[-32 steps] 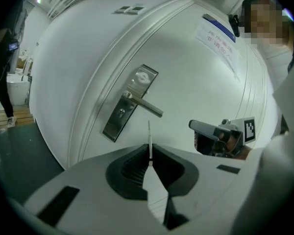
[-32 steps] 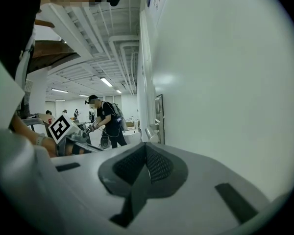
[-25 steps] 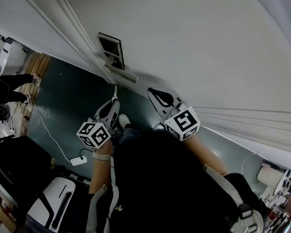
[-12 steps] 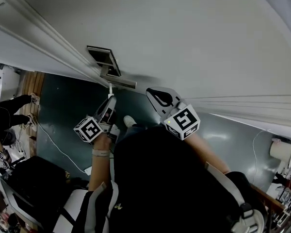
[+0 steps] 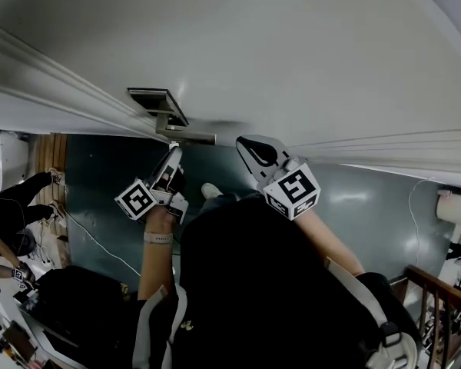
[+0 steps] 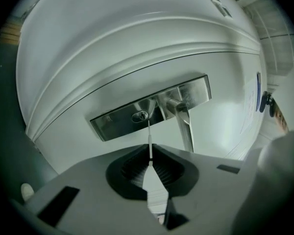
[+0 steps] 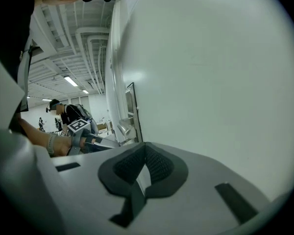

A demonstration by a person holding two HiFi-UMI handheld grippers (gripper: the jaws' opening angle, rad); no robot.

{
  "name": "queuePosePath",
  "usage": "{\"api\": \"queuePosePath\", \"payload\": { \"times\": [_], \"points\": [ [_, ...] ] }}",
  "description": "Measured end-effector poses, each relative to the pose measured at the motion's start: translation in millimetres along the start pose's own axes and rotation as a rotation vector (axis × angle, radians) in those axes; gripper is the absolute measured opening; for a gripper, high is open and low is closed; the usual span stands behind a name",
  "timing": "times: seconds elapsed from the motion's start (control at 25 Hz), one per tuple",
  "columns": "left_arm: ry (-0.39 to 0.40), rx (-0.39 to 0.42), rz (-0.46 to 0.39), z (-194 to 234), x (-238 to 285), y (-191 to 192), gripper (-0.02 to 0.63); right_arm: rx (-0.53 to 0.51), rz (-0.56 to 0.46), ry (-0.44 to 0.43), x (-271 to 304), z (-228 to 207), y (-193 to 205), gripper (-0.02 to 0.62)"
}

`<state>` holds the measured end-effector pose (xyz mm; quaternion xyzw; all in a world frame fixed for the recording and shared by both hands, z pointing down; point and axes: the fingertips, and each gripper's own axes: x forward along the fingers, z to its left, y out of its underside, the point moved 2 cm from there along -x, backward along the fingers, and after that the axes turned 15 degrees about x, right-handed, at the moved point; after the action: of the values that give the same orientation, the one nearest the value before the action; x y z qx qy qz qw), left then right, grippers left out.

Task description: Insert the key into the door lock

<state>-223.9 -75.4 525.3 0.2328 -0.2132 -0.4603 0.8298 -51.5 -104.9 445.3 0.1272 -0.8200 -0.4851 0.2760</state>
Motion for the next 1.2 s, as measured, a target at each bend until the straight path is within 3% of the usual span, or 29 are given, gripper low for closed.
{"api": "queuePosePath", "payload": {
  "times": [0.56, 1.2],
  "points": [
    [0.075, -0.085, 0.037, 5, 8, -11, 0.026, 0.017, -0.021, 0.045, 3, -1, -4, 0.014],
    [0.095, -0.102, 0.08, 15, 8, -13, 0.026, 0.025, -0.03, 0.046, 14, -4, -3, 0.014]
  ]
}}
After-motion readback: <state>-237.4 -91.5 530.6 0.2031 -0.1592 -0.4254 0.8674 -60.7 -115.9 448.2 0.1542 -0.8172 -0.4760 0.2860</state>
